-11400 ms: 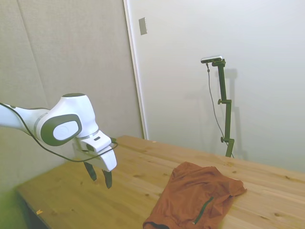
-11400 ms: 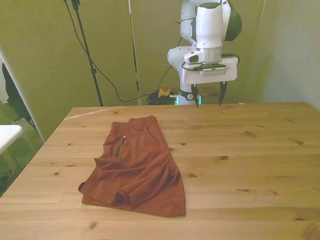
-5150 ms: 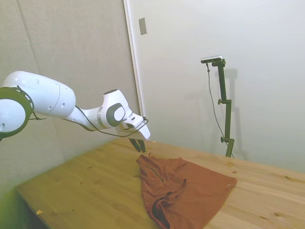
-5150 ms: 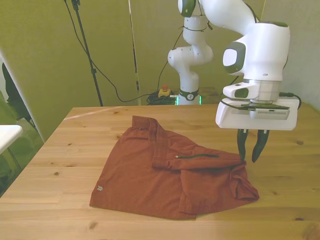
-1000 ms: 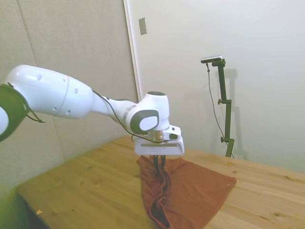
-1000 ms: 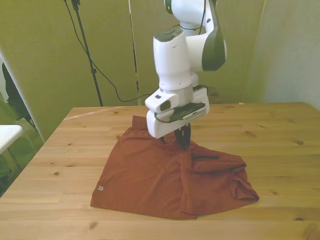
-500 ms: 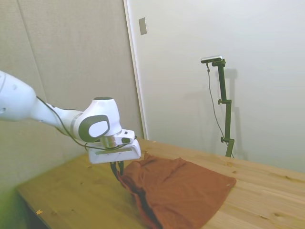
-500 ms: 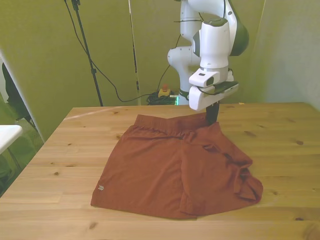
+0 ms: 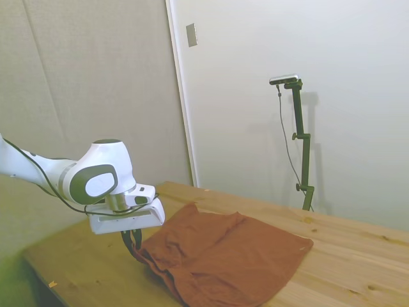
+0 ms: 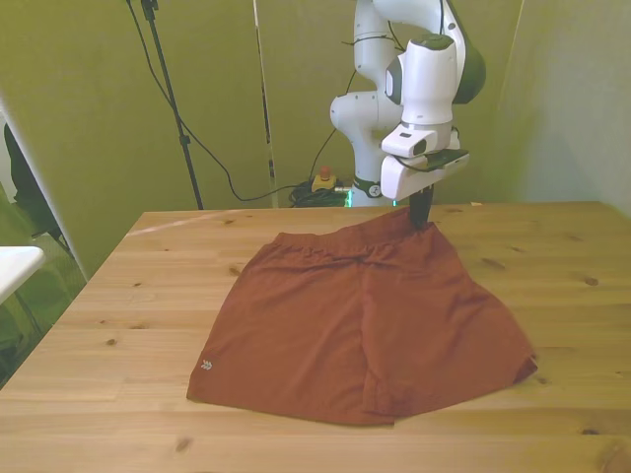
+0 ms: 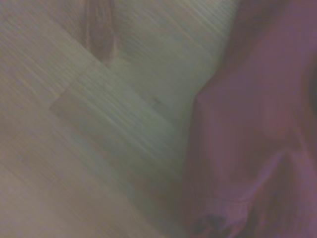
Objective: Unfold the shorts
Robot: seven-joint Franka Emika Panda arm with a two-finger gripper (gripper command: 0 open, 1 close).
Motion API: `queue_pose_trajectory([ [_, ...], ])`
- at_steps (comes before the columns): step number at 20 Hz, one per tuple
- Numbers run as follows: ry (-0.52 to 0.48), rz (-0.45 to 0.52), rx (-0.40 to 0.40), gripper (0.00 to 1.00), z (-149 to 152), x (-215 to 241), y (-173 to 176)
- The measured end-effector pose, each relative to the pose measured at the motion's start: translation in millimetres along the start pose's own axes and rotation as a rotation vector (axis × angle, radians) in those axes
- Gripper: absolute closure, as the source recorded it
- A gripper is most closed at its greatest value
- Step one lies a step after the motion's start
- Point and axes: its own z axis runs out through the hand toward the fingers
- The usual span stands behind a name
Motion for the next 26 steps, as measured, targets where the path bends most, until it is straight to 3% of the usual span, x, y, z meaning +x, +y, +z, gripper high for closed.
queue_pose_trajectory([
  [6, 0.001, 0.023, -0.027, 0.0, -14.7, -37.5, -10.6],
  [15, 0.032, 0.13, -0.044, 0.0, -66.6, -71.8, -12.8],
  [20, 0.115, 0.331, -0.028, 0.0, -95.4, -68.0, -1.1],
  [26, 0.229, 0.582, -0.004, 0.0, -105.2, -58.9, 14.9],
])
